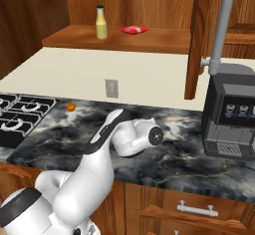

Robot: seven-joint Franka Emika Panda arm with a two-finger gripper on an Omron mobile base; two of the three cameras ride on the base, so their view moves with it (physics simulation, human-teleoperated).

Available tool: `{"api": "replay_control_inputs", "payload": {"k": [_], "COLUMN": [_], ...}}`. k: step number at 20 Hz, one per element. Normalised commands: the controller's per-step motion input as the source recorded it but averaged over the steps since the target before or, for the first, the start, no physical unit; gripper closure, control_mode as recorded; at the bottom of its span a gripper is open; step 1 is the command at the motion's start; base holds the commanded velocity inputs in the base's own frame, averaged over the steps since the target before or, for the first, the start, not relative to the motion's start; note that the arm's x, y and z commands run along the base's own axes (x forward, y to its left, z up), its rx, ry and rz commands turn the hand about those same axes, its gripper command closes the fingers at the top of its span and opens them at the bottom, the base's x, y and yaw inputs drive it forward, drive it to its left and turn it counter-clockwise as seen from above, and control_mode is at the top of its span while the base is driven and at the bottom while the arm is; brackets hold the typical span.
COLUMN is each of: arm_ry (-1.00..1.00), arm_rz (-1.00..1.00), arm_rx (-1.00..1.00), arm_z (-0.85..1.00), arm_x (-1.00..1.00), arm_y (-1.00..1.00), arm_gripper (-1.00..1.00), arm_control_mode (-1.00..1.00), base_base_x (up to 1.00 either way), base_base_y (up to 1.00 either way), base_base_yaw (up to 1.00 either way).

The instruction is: Pick the condiment bottle and mustard from the counter and place them in the cabinet.

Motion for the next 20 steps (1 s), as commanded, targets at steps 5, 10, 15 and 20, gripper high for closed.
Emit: {"api": "replay_control_inputs", "payload": {"k": [5, 10, 15, 20], "arm_ry": [0.02, 0.0, 0.02, 0.03], "arm_rz": [0.04, 0.0, 0.01, 0.04], "arm_rx": [0.11, 0.01, 0.05, 0.04], "arm_z": [-0.03, 0.0, -0.03, -0.1], "arm_x": [0.0, 0.01, 0.29, 0.38], "arm_y": [-0.01, 0.01, 0.06, 0.05], "arm_gripper": [-1.0, -1.0, -1.0, -1.0], "arm_control_mode": [-1.0, -1.0, -1.0, -1.0], "base_base_x": [0.0, 0.0, 0.0, 0.0], "base_base_y": [0.0, 0.0, 0.0, 0.0], "base_base_yaw": [0.0, 0.0, 0.0, 0.0]}}
